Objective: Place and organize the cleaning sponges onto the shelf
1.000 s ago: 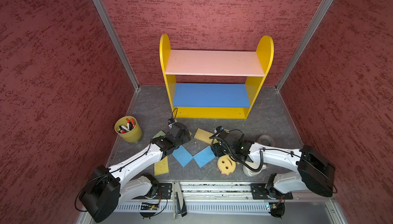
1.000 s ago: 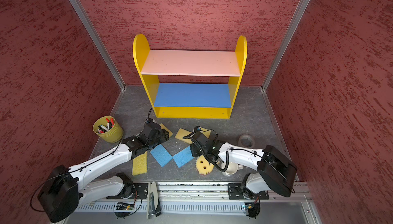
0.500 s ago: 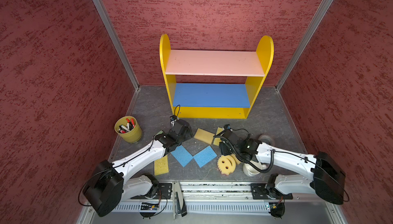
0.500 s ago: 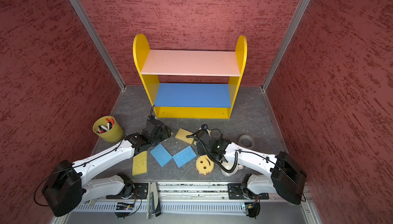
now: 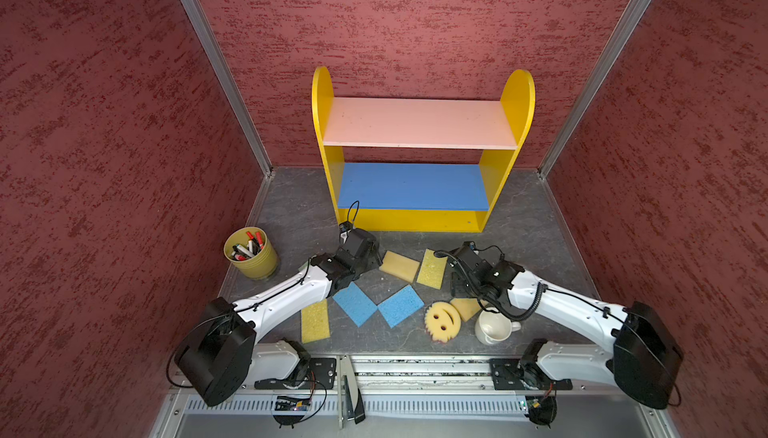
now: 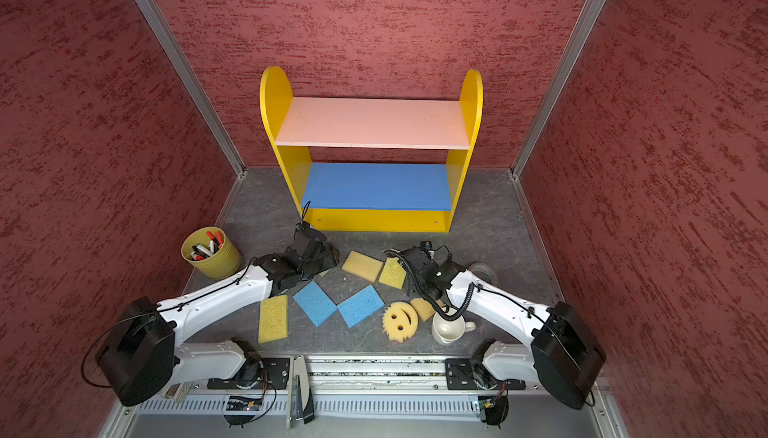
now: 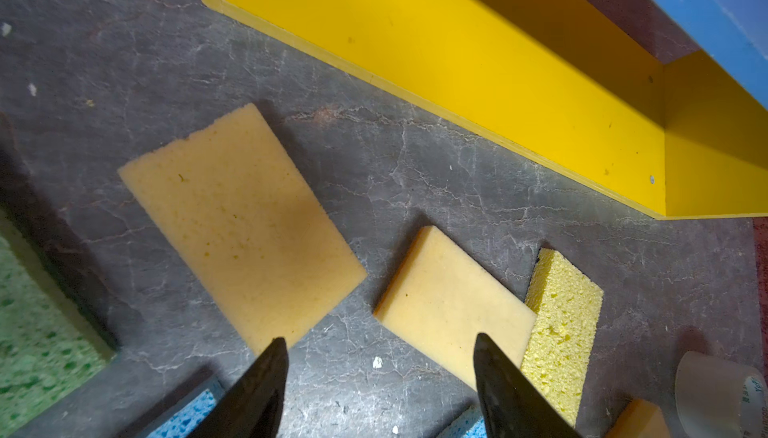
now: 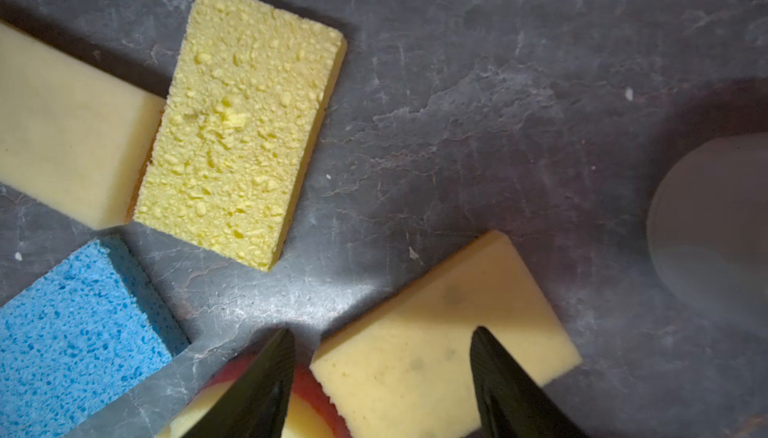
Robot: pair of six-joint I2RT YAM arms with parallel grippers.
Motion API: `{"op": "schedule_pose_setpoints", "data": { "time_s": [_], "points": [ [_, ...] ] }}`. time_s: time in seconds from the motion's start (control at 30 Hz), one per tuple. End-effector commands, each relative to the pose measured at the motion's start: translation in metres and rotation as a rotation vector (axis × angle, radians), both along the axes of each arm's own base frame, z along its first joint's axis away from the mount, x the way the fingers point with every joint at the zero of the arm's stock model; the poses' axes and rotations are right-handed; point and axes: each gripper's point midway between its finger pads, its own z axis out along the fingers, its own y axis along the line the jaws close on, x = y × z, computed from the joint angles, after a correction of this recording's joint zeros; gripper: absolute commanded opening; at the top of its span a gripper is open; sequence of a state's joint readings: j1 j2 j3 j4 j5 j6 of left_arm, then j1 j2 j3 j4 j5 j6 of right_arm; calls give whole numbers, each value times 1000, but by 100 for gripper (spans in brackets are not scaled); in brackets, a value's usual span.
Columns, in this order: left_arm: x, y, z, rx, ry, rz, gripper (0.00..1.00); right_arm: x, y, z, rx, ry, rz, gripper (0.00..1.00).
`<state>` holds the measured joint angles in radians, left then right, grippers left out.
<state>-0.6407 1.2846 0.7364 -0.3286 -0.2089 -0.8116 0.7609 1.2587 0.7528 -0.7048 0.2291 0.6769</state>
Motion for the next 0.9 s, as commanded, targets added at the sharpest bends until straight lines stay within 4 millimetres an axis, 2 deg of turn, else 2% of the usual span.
{"op": "schedule_pose_setpoints", "data": {
  "time_s": [0.0, 0.17, 0.37, 0.47, 0.53, 0.63, 0.77, 0.87],
  "points": [
    [5, 2, 7, 25, -23, -9, 71, 15, 18, 16, 68, -42, 24, 69],
    [3, 30, 5, 41, 30, 67, 70, 39, 67, 32, 167, -81, 150, 64],
    [-20, 85, 17, 104, 19, 235, 72, 32, 146, 43, 213, -116, 403, 64],
    [-34, 115, 21, 114, 15, 337, 74, 28, 176, 46, 259, -126, 473, 64],
    [-42, 132, 19, 104, 33, 392, 73, 29, 190, 48, 295, -131, 493, 64],
    [-52, 153, 11, 92, 83, 467, 64, 32, 209, 51, 339, -128, 528, 63],
    [-59, 167, -5, 96, 172, 521, 63, 38, 232, 57, 380, -140, 574, 63],
    [-59, 171, -21, 101, 235, 543, 68, 41, 242, 57, 393, -140, 590, 63]
  ]
}}
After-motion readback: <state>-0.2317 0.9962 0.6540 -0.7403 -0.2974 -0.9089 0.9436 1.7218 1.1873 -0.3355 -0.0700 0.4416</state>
